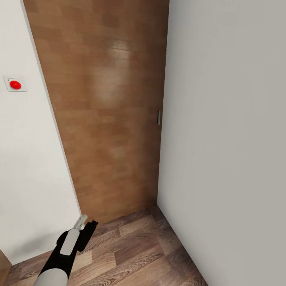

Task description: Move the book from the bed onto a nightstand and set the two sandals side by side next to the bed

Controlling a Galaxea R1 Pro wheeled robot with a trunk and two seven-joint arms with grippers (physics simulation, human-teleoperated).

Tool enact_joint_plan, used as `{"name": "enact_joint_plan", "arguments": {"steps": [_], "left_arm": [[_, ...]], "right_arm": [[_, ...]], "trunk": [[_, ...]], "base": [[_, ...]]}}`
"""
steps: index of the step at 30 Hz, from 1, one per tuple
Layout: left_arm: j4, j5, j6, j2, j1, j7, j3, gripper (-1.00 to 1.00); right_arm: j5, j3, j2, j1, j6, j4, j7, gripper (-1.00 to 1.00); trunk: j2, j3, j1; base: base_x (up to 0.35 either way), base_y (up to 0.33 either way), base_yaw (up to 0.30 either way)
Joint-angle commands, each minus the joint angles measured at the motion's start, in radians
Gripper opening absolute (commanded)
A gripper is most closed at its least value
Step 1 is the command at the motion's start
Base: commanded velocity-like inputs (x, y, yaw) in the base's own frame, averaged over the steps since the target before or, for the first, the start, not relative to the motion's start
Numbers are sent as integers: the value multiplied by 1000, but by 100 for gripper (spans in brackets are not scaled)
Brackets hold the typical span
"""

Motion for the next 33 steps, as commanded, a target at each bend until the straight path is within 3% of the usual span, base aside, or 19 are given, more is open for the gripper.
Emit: {"name": "enact_joint_plan", "arguments": {"steps": [1, 7, 11, 14, 15, 16, 17, 18, 19, 20, 21, 24, 29, 33], "left_arm": [[2, 16, -5, -1, -1, 7, 4, 100], [9, 30, -17, 2, 0, 6, 4, 100], [8, 26, -18, 0, 0, -2, -23, 100], [7, -1, -17, -1, -1, -3, -125, 100], [7, -28, -17, 0, -2, -2, -216, 100], [7, -43, -17, 1, -2, -2, -268, 100], [8, -74, -18, 3, -2, -1, -374, 100], [8, -87, -18, 3, -1, 0, -426, 100], [9, -106, -19, 5, -1, 2, -514, 100], [11, -119, -19, 5, -1, 3, -577, 100], [12, -127, -18, 6, -1, 4, -617, 100], [13, -138, -16, 6, -1, 6, -666, 100], [12, -143, -12, 7, 0, 8, -687, 100], [12, -144, -11, 7, -1, 8, -689, 100]], "right_arm": [[-10, 3, 0, -1, -4, 1, 0, 100], [-10, 3, 0, -1, -4, 1, 0, 100], [-10, 3, 0, -1, -4, 1, 0, 100], [-10, 3, 0, -1, -4, 2, 0, 100], [-10, 3, 0, -1, -4, 1, 0, 100], [-10, 3, 0, -1, -4, 2, 0, 100], [-10, 3, 0, -1, -4, 2, 0, 100], [-10, 3, 0, -1, -4, 2, 0, 100], [-10, 3, 0, -1, -3, 2, 0, 100], [-10, 3, 0, -1, -3, 2, 0, 100], [-10, 3, 0, -1, -4, 2, 0, 100], [-10, 3, 0, -1, -4, 2, 0, 100], [-10, 3, 0, -1, -4, 1, 0, 100], [-10, 3, 0, -1, -4, 1, 0, 100]], "trunk": [[-1, -1, 0], [-1, -1, 0], [-1, -1, 0], [-1, -1, 0], [-1, -1, 0], [-1, -1, 0], [-1, -1, 0], [-1, -1, 0], [-1, -1, 0], [-1, -1, 0], [-1, -1, 0], [-1, -1, 0], [-1, -1, 0], [-29, -14, 15]], "base": [[0, 0, 0], [0, 0, 0], [0, 0, 0], [0, 0, 0], [0, 0, 0], [0, 0, 0], [0, 0, 0], [0, 0, 0], [0, 0, 0], [0, 0, 0], [0, 0, 0], [0, 0, 0], [0, 0, 0], [0, 0, 0]]}}
